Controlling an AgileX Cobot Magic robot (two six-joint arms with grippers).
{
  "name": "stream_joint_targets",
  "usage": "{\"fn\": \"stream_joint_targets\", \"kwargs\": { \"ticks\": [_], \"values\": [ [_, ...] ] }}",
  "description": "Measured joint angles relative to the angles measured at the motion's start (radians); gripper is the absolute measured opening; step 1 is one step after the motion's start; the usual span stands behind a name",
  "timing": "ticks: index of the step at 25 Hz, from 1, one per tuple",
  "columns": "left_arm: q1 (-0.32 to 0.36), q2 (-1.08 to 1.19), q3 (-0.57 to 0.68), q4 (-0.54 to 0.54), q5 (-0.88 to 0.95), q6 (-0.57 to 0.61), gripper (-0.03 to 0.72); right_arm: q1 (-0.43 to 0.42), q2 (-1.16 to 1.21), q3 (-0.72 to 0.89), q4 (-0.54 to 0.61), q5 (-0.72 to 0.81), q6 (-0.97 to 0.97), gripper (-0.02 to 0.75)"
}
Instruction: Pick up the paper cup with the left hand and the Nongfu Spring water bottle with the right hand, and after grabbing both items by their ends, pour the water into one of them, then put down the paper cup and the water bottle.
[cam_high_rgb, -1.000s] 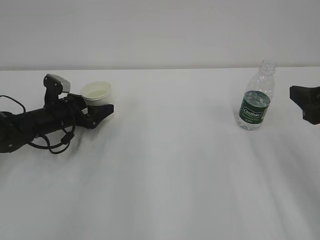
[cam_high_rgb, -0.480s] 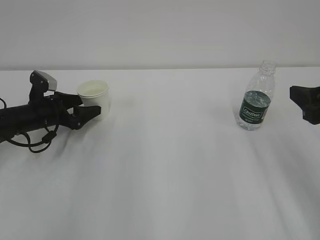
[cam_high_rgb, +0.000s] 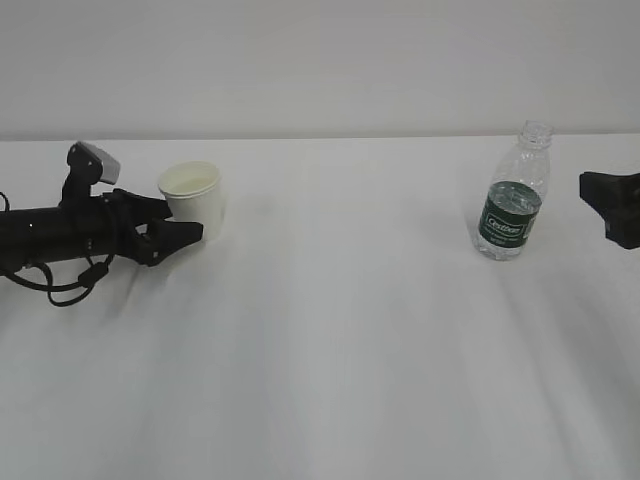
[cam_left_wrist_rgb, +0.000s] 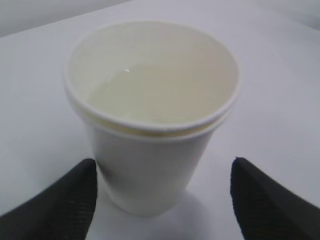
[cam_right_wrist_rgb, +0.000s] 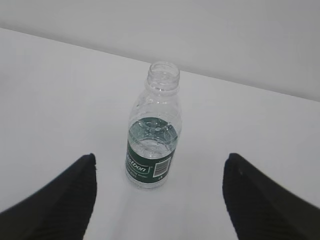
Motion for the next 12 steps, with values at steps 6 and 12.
{"fn": "stream_joint_targets", "kwargs": {
  "ticks": [6, 12],
  "values": [
    [0.034, -0.037, 0.000, 0.054, 0.036, -0.052, 0.595, 0.000, 0.000, 0.000, -0.001, 0.000, 0.000, 0.588],
    [0.062, -0.103, 0.002, 0.144, 0.088, -0.117, 0.593, 0.000, 0.000, 0.000, -0.001, 0.000, 0.000, 0.588]
  ]
}}
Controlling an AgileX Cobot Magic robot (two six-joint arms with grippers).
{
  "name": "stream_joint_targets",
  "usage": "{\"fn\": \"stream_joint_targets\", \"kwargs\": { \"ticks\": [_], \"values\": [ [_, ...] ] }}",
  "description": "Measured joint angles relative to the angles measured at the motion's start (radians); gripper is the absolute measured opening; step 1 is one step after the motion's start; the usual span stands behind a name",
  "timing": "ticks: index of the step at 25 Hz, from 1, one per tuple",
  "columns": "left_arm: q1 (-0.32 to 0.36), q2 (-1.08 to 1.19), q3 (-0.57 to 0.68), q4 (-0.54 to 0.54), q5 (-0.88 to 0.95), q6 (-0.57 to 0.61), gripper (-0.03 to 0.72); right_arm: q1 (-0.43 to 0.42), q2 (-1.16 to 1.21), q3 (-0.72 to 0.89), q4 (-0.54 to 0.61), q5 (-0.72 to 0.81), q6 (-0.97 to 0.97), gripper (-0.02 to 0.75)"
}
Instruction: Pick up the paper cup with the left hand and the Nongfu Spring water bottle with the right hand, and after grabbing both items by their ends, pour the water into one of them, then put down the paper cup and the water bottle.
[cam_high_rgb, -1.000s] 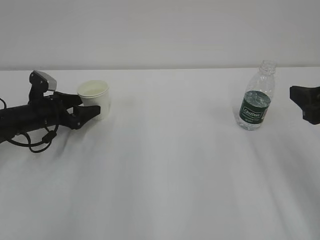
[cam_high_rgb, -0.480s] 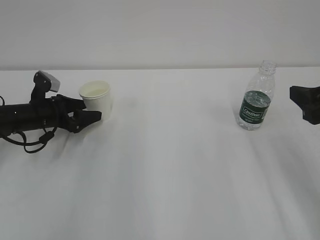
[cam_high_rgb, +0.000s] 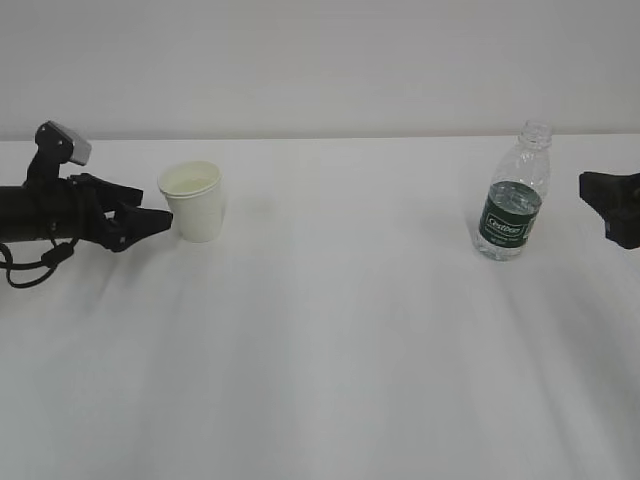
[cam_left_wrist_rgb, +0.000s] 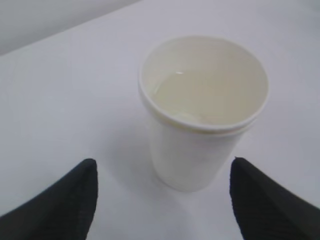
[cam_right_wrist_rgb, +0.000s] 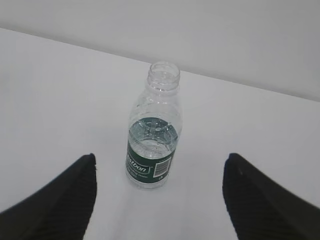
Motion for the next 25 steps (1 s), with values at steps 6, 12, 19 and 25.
{"fn": "stream_joint_targets", "kwargs": {
  "ticks": [6, 12, 19, 25],
  "values": [
    [0.014, -0.076, 0.000, 0.004, 0.002, -0.039, 0.592, 0.000, 0.000, 0.000, 0.000, -0.009, 0.002, 0.588],
    [0.014, -0.159, 0.002, -0.027, 0.002, -0.061, 0.589, 0.000, 0.000, 0.000, -0.002, -0.013, 0.002, 0.588],
    [0.014, -0.271, 0.006, -0.059, 0.058, -0.074, 0.589, 0.000, 0.000, 0.000, -0.002, -0.015, 0.002, 0.588],
    [0.018, -0.385, 0.008, -0.075, 0.151, -0.095, 0.589, 0.000, 0.000, 0.000, -0.002, -0.017, 0.002, 0.588]
  ]
}}
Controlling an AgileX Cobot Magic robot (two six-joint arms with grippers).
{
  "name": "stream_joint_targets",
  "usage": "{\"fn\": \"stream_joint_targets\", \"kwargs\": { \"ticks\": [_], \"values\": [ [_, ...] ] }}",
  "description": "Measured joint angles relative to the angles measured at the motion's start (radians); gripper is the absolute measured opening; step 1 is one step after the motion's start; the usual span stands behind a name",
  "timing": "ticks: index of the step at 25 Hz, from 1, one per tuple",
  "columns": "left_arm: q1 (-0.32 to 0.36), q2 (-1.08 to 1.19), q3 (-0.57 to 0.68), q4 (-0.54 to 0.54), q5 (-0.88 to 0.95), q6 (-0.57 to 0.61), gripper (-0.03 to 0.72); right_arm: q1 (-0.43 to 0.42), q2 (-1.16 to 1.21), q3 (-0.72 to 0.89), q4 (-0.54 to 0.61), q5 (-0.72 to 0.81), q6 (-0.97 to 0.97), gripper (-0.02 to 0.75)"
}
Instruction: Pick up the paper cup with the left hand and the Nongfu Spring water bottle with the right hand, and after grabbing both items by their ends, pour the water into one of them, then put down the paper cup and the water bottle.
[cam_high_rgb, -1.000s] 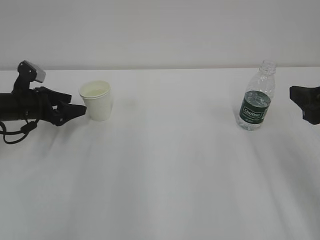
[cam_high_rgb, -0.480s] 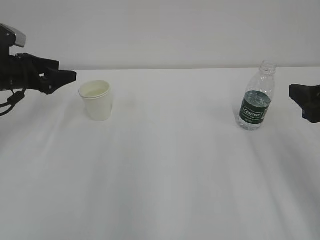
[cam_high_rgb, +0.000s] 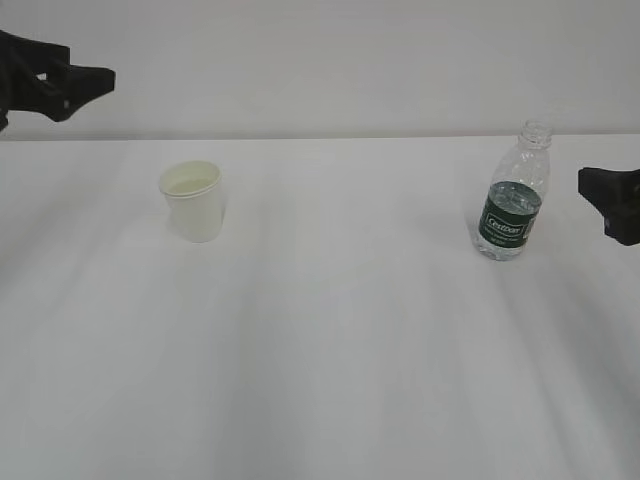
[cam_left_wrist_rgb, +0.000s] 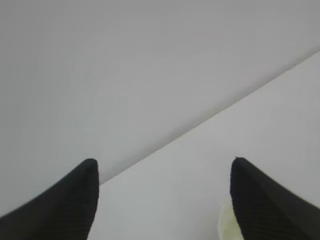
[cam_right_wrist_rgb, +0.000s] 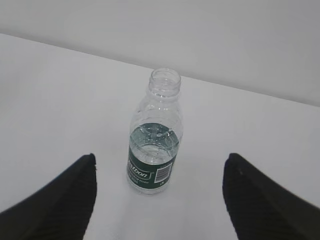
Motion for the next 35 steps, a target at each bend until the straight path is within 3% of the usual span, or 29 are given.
{"fn": "stream_joint_targets", "kwargs": {
  "ticks": [11, 16, 35],
  "values": [
    [0.144, -0.067, 0.007, 0.012, -0.015, -0.177, 0.552, 0.000, 0.000, 0.000, 0.000, -0.010, 0.001, 0.588],
    [0.194, -0.067, 0.066, 0.008, -0.061, -0.196, 0.549, 0.000, 0.000, 0.000, 0.000, -0.014, 0.001, 0.588],
    [0.236, -0.121, 0.301, -0.030, -0.133, -0.198, 0.524, 0.000, 0.000, 0.000, -0.002, -0.015, 0.001, 0.588]
  ]
}}
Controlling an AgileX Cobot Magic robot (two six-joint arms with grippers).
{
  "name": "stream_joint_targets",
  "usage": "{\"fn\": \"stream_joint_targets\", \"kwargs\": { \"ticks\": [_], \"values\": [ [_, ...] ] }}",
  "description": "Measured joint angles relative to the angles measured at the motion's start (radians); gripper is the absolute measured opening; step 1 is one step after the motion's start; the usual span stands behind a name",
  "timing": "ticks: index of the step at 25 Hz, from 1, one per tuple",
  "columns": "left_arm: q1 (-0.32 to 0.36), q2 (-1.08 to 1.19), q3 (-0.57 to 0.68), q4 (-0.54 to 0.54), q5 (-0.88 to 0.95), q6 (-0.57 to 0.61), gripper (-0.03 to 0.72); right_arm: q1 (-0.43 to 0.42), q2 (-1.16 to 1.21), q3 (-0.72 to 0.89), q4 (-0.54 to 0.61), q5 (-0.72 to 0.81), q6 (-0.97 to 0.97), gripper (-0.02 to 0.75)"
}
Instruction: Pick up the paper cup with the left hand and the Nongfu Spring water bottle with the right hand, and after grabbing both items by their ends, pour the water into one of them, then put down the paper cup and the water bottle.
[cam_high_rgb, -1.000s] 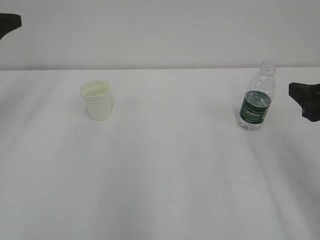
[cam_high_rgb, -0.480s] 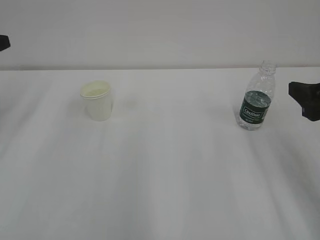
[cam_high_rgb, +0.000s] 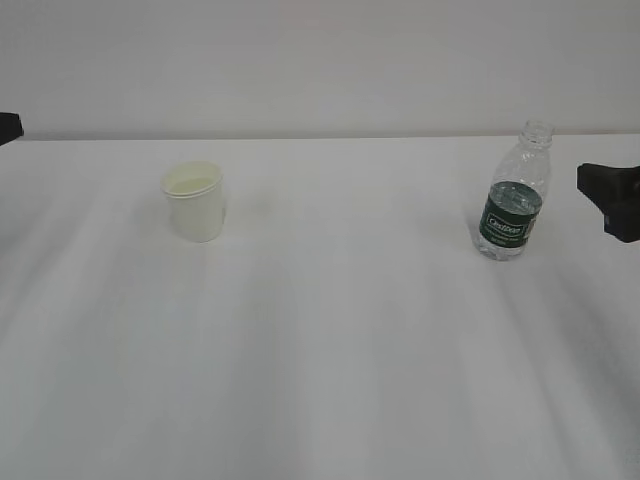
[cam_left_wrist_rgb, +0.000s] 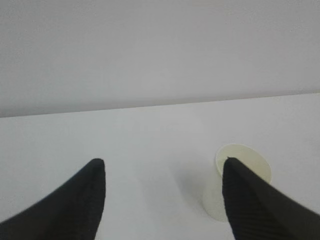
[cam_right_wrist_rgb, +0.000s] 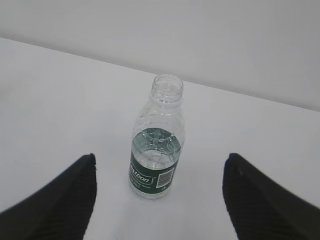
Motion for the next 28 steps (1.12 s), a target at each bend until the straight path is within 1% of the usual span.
{"fn": "stream_joint_targets", "kwargs": {
  "ticks": [4, 10, 12, 15, 18, 22, 28],
  "values": [
    [0.038, -0.111, 0.057, 0.000, 0.000, 0.000, 0.522, 0.000, -0.023, 0.000, -0.001, 0.000, 0.000, 0.588],
    [0.078, -0.316, 0.199, -0.016, 0.005, 0.000, 0.522, 0.000, -0.108, 0.000, -0.005, 0.036, 0.000, 0.588],
    [0.080, -0.375, 0.242, -0.035, 0.011, -0.002, 0.521, 0.000, -0.130, 0.000, -0.005, 0.045, 0.000, 0.588],
    [0.081, -0.460, 0.273, -0.053, 0.031, -0.010, 0.520, 0.000, -0.170, 0.000, -0.006, 0.078, 0.000, 0.588],
    [0.081, -0.548, 0.293, -0.051, 0.048, -0.030, 0.519, 0.000, -0.221, 0.001, -0.006, 0.109, 0.000, 0.587],
    [0.081, -0.667, 0.318, -0.036, 0.147, -0.077, 0.512, 0.000, -0.289, 0.001, -0.006, 0.178, 0.002, 0.588],
    [0.081, -0.745, 0.364, -0.033, 0.185, -0.129, 0.505, 0.000, -0.369, 0.001, -0.006, 0.279, 0.004, 0.588]
  ]
}}
